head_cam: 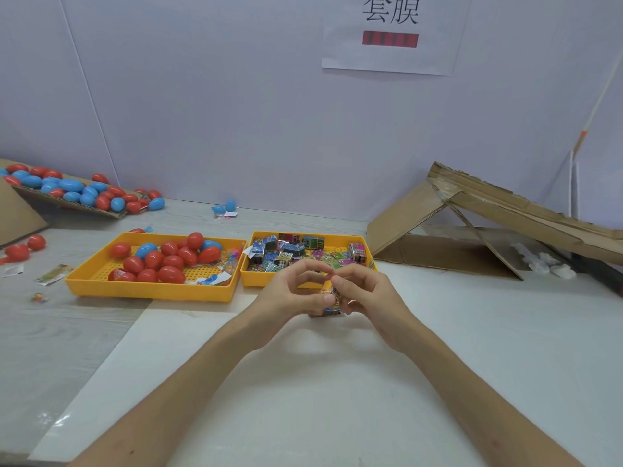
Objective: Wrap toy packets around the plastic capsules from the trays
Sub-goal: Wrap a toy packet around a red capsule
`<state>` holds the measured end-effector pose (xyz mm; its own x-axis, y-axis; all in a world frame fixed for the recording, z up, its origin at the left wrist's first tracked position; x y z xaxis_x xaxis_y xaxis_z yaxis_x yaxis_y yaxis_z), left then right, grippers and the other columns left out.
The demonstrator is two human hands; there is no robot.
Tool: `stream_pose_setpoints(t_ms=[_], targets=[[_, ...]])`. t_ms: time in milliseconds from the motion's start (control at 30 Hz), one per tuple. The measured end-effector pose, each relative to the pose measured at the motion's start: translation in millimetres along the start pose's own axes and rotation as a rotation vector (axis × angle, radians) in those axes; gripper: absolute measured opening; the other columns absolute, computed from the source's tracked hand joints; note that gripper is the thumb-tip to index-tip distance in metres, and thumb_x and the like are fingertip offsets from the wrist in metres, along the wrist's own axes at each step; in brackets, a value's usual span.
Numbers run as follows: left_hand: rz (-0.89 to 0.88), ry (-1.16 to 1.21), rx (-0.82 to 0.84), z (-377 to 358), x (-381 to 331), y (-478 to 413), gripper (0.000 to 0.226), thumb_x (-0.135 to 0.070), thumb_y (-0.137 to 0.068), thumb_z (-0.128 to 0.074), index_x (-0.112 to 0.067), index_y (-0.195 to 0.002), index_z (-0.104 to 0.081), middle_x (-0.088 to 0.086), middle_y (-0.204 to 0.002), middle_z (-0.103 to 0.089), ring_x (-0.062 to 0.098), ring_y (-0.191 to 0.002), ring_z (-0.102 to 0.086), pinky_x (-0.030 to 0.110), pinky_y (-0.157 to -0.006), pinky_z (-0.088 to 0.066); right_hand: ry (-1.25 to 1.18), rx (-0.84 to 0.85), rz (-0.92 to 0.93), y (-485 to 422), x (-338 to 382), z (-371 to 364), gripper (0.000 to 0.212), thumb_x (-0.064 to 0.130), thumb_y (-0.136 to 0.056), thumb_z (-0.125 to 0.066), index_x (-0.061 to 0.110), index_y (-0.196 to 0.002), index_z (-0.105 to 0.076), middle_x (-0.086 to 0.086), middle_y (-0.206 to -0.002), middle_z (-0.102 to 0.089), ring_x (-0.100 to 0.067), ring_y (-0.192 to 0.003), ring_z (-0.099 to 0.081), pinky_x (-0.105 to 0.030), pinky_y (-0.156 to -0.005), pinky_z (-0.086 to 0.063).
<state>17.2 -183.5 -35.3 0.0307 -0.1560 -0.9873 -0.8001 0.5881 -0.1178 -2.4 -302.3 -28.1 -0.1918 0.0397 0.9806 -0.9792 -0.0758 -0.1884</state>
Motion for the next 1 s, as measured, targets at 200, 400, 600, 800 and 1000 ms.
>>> stream_pose_setpoints(t_ms=[200,400,600,800,1000], targets=[[0.012,0.008,0.010,-0.8,2.5,-0.4,0.046,0.002,-0.081,-0.078,-0.014,-0.122,-0.064,0.011,-0.117,-0.067,0.026,-0.091,-0.067,0.031,-0.074,-0.057,-0.028,0.026,0.018,0.3,0.9,-0.3,0.019,0.028,-0.082,-0.072,0.010,-0.084,-0.067,-0.001,-0.071,-0.064,-0.016,-0.064,-0.056,-0.026,-0.063,-0.050],[0.005,-0.012,-0.001,0.4,2.0,-0.5,0.048,-0.009,-0.075,-0.082,-0.017,-0.119,-0.066,0.011,-0.119,-0.067,0.027,-0.093,-0.070,0.033,-0.075,-0.058,-0.026,0.013,0.027,-0.4,2.1,0.4,0.017,0.027,-0.084,-0.071,0.010,-0.084,-0.067,-0.004,-0.072,-0.064,-0.018,-0.063,-0.057,-0.028,-0.063,-0.050],[-0.012,-0.073,-0.004,2.5,2.8,-1.6,0.047,-0.013,-0.075,-0.082,-0.021,-0.118,-0.066,0.009,-0.116,-0.069,0.029,-0.093,-0.067,0.041,-0.080,-0.053,0.113,-0.021,0.072,-0.8,3.8,1.8,0.013,0.031,-0.089,-0.070,0.019,-0.094,-0.071,0.007,-0.066,-0.064,-0.014,-0.056,-0.053,-0.026,-0.057,-0.048],[-0.020,-0.095,0.021,-1.6,3.0,-0.6,0.044,-0.012,-0.075,-0.082,-0.022,-0.115,-0.067,0.003,-0.106,-0.071,0.022,-0.084,-0.063,0.035,-0.081,-0.054,0.137,-0.007,0.083,-0.8,3.3,1.8,0.012,0.018,-0.093,-0.069,0.011,-0.083,-0.067,0.002,-0.068,-0.061,-0.011,-0.057,-0.053,-0.024,-0.057,-0.047],[-0.015,-0.088,0.006,-0.4,1.9,-0.1,0.045,-0.015,-0.074,-0.082,-0.022,-0.116,-0.067,0.005,-0.112,-0.070,0.018,-0.085,-0.066,0.034,-0.077,-0.054,0.074,0.010,0.044,-1.2,0.0,0.5,0.013,0.017,-0.092,-0.068,0.010,-0.082,-0.063,-0.006,-0.074,-0.062,-0.018,-0.063,-0.054,-0.029,-0.061,-0.050]])
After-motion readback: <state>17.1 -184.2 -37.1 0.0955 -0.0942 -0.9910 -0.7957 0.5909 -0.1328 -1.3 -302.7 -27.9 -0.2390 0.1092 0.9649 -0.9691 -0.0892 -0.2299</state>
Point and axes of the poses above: each hand's wrist, its own y-axis away from the middle knuckle, its own z-axis out of the back of the hand, x = y × z, the point moved 10 cm from there along -y, towards the middle knuckle
